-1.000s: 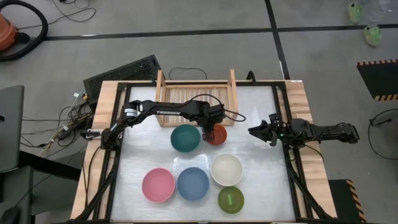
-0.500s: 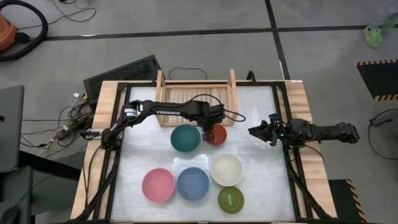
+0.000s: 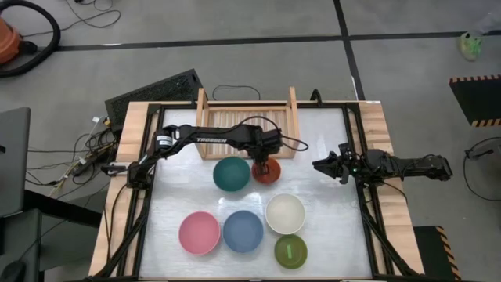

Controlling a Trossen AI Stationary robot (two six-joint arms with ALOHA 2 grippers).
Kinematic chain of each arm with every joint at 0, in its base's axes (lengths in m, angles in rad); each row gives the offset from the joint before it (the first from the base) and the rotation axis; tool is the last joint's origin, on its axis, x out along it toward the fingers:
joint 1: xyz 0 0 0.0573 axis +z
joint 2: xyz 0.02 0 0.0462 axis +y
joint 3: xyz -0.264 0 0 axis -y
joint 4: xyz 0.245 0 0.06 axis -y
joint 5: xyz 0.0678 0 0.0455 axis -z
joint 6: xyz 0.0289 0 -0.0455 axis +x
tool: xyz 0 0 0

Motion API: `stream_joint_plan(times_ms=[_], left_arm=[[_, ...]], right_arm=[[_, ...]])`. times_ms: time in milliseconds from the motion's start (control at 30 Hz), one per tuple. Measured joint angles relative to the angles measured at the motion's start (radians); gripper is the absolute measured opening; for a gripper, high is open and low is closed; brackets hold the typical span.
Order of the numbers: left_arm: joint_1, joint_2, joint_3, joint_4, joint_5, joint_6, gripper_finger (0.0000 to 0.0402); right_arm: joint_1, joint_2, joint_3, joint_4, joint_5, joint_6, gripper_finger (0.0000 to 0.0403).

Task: Place and stack bowls onto a shelf
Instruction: Stack the colored bowls by size on the shelf

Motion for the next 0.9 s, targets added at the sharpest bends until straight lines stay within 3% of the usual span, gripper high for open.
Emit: stream_joint_plan(times_ms=[567,733,900], left_arm=[[0.0,0.0,0.099,-0.05,0.022,-0.042,0.0],[-0.001,-0.002,0.115,-0.049,-0.031,-0.016,0.0001],[-0.006,0.0,0.114,-0.035,-0.003,0.088,0.0038]], right_arm=[[0.0,0.0,0.0,0.0,0.0,-0.001,0.0189],[0.0,0.0,0.0,0.0,0.0,-0.003,0.0189],[0.0,0.0,0.0,0.0,0.001,-0.003,0.0189]])
